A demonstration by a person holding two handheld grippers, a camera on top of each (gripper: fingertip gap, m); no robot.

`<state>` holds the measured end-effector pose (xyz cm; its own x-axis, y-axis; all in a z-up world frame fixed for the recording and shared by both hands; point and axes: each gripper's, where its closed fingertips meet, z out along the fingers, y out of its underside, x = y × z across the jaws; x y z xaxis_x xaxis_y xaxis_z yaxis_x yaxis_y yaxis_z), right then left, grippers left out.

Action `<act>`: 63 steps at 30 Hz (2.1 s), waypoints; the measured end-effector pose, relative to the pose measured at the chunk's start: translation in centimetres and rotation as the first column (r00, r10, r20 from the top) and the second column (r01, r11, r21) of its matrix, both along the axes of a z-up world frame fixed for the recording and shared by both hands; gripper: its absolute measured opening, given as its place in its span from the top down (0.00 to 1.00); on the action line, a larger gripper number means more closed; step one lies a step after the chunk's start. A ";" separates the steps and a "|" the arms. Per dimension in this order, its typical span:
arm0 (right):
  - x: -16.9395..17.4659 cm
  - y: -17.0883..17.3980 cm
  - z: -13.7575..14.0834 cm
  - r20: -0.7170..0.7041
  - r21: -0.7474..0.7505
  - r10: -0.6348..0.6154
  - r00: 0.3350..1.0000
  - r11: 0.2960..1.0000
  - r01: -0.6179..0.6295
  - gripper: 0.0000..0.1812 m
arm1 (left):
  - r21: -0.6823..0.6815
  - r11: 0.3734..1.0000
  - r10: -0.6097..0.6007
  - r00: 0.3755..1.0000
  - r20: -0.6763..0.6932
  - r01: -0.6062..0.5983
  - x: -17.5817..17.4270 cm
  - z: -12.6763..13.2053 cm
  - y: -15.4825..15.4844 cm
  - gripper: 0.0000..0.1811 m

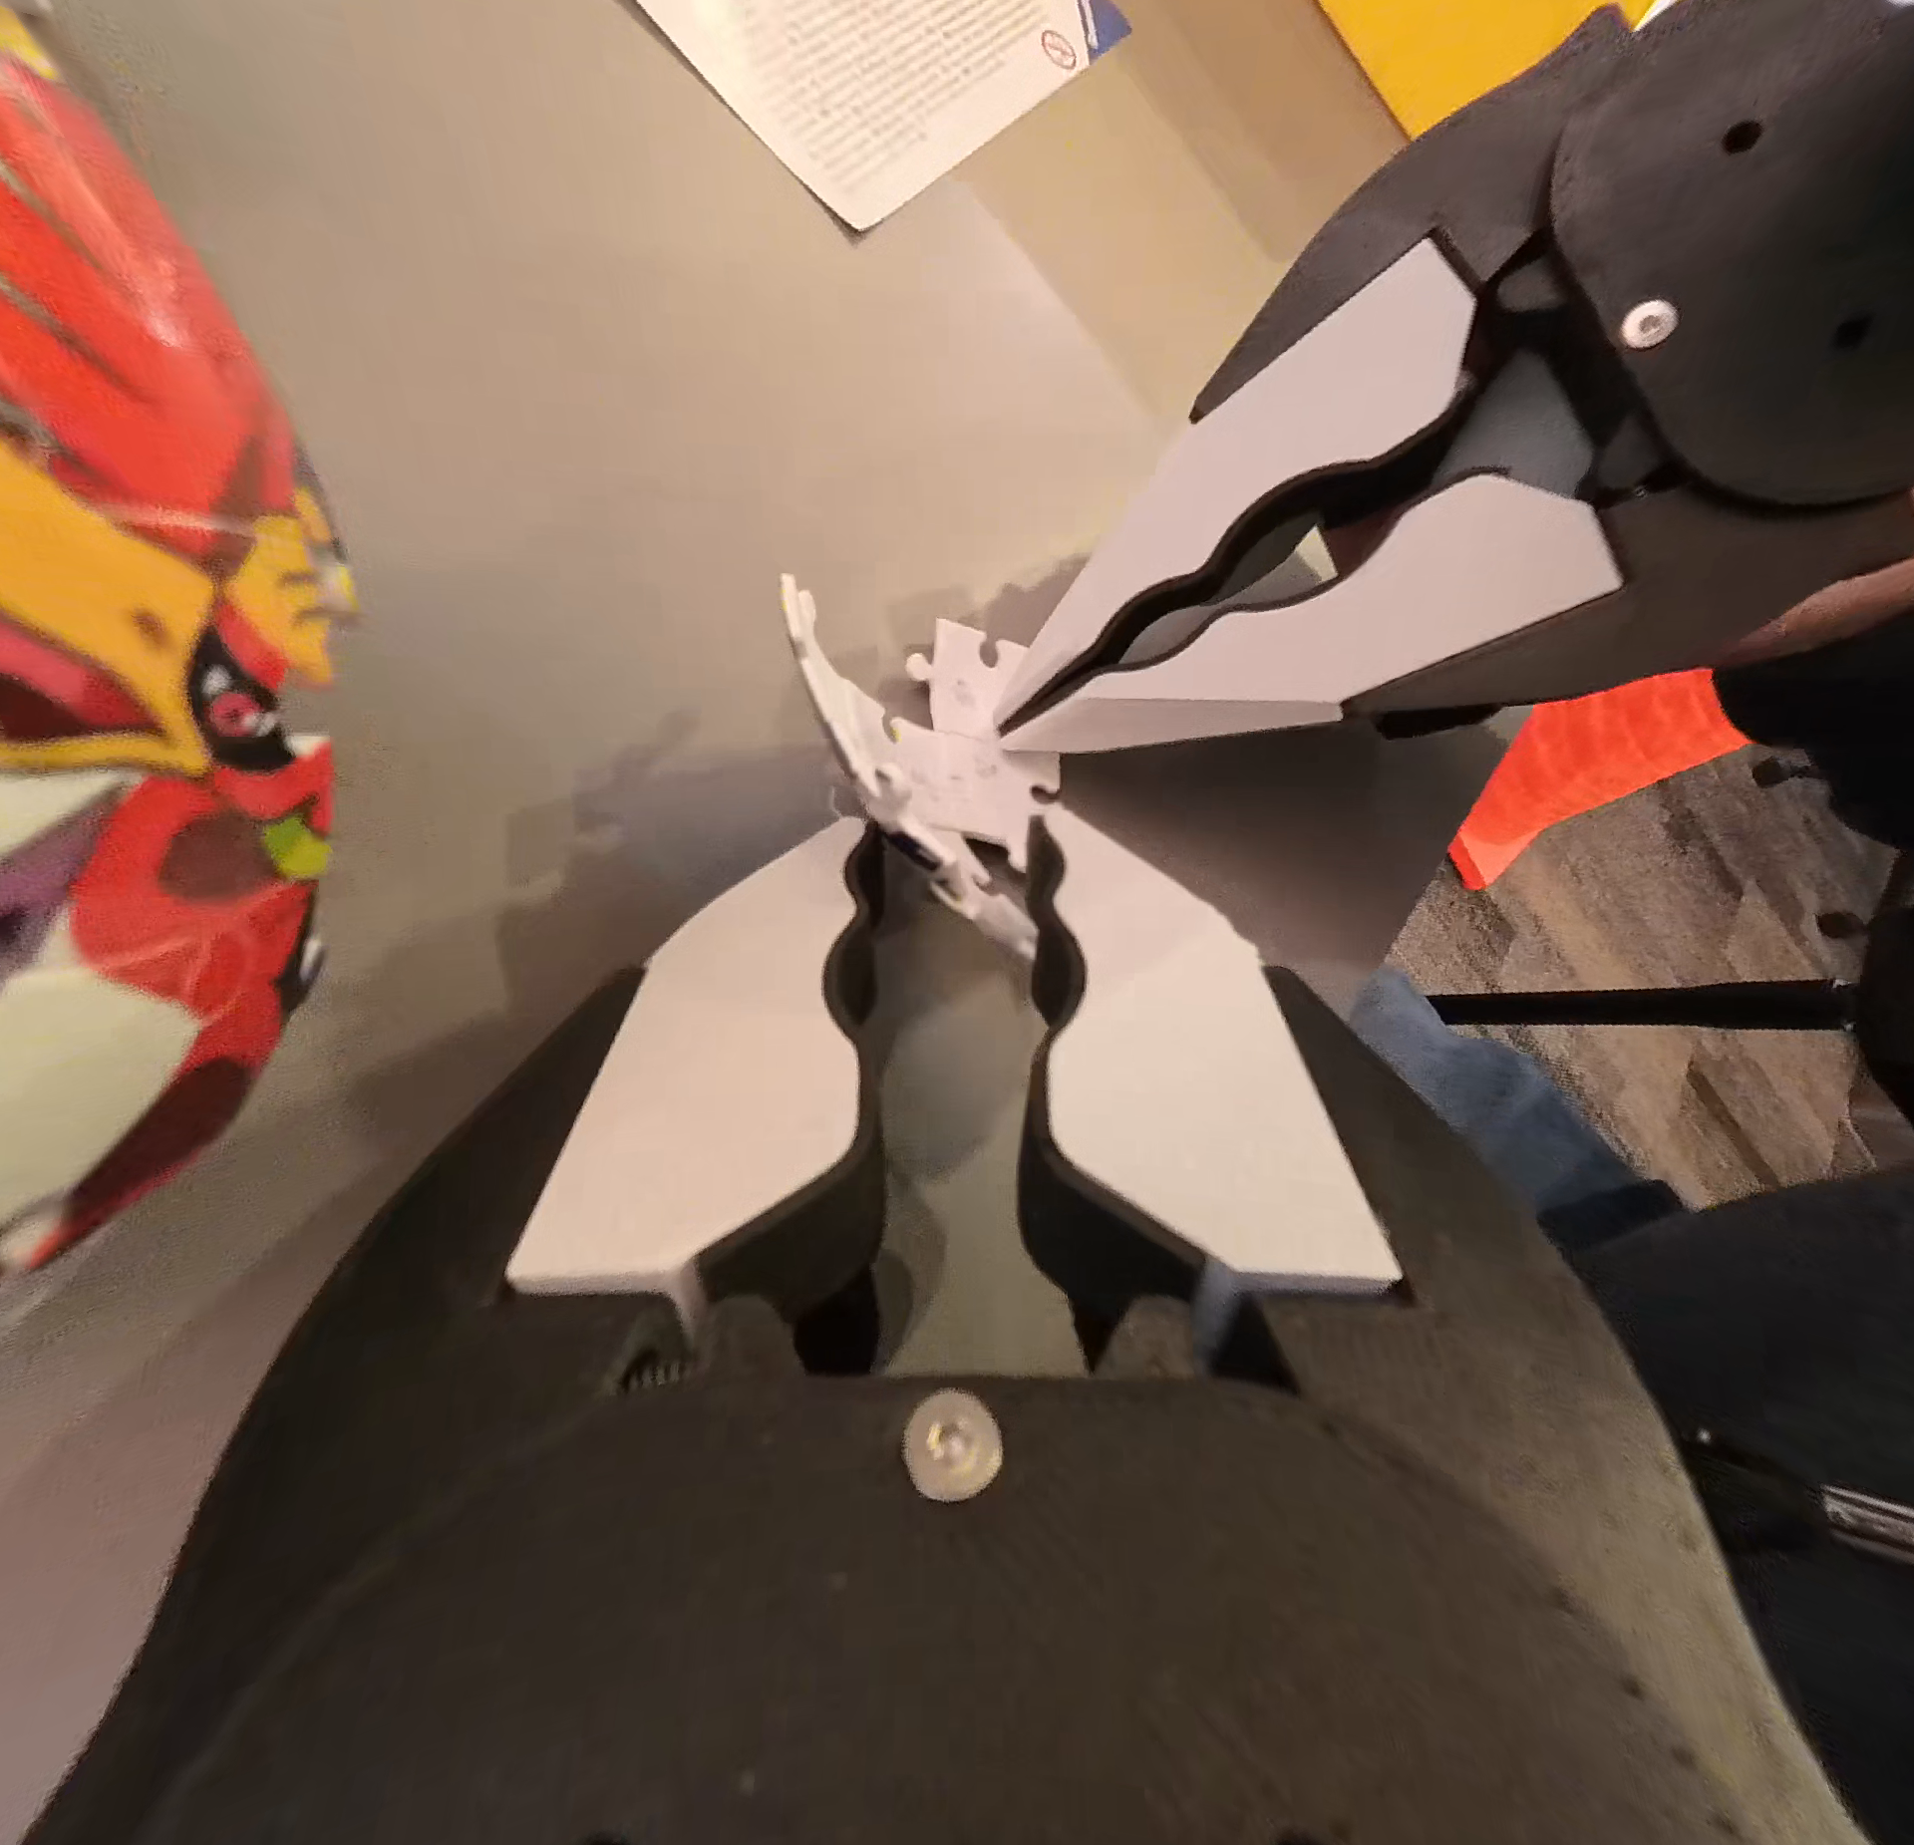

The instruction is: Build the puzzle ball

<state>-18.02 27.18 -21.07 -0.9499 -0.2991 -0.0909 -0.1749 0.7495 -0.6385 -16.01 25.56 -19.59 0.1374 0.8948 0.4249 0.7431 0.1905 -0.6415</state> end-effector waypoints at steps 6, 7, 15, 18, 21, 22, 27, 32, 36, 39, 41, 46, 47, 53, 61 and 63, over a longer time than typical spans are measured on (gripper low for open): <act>-0.5 -0.3 0.2 -0.008 -0.020 -0.010 1.000 1.000 0.010 1.00 | 0.007 1.000 -0.006 1.000 0.005 0.006 -0.4 -0.4 0.3 0.93; -0.4 -0.3 0.0 -0.014 -0.016 -0.009 1.000 1.000 0.008 1.00 | 0.019 1.000 -0.007 1.000 0.013 0.007 -0.3 -0.5 0.4 0.93; -1.9 0.4 2.6 0.063 -0.085 -0.083 0.995 0.992 0.089 1.00 | 0.025 1.000 0.012 1.000 0.015 -0.012 -0.5 -0.6 0.0 0.95; -3.1 1.3 3.8 0.079 -0.116 -0.126 0.989 0.984 0.134 1.00 | 0.032 0.999 0.014 1.000 0.019 -0.014 -0.5 -0.7 0.0 0.97; -3.7 2.0 4.2 0.100 -0.125 -0.148 0.984 0.979 0.160 1.00 | 0.037 0.999 0.014 1.000 0.014 -0.014 -0.5 -0.6 0.0 0.97; -3.8 2.2 4.2 0.103 -0.126 -0.153 0.983 0.978 0.165 1.00 | 0.043 0.999 0.017 1.000 0.010 -0.017 -0.5 -0.5 0.0 0.98; -3.5 2.4 4.3 0.153 -0.137 -0.158 0.976 0.974 0.179 1.00 | 0.068 0.997 0.027 1.000 -0.007 -0.027 -0.1 0.0 -0.4 0.99; -2.9 2.0 4.5 0.167 -0.150 -0.140 0.976 0.975 0.165 1.00 | 0.061 0.997 0.046 0.999 -0.027 -0.045 0.6 0.6 -1.4 0.99; -1.7 1.2 4.3 0.170 -0.153 -0.101 0.980 0.980 0.127 0.96 | 0.102 0.993 0.062 0.998 -0.028 -0.059 1.8 1.4 -2.4 0.99; -0.7 0.1 4.4 0.163 -0.170 -0.064 0.985 0.981 0.092 0.94 | 0.079 0.995 0.064 0.998 -0.023 -0.062 3.5 2.0 -3.6 0.99; 0.6 -0.9 4.6 0.157 -0.188 -0.027 0.987 0.981 0.057 0.90 | 0.070 0.994 0.088 0.996 -0.019 -0.087 5.1 2.5 -4.8 0.99; 5.6 -4.1 3.9 0.091 -0.210 0.128 0.988 0.972 -0.106 0.83 | 0.053 0.982 0.179 0.984 -0.004 -0.179 9.7 3.7 -9.1 0.99; 6.7 -4.8 3.4 0.070 -0.205 0.155 0.985 0.969 -0.138 0.81 | 0.042 0.978 0.205 0.979 -0.005 -0.205 10.6 3.9 -10.2 0.99; 12.1 -9.9 0.8 -0.139 -0.202 0.237 0.961 0.944 -0.262 0.76 | 0.020 0.943 0.331 0.944 0.016 -0.331 15.4 4.1 -16.6 0.99; 12.2 -17.0 0.3 -0.245 -0.231 0.020 0.969 0.970 -0.079 0.69 | 0.009 0.939 0.341 0.938 0.064 -0.343 17.7 2.8 -21.4 0.99; 12.3 -17.9 0.1 -0.214 -0.214 -0.033 0.976 0.977 -0.014 0.74 | 0.023 0.939 0.341 0.938 0.056 -0.343 17.8 2.9 -22.0 0.99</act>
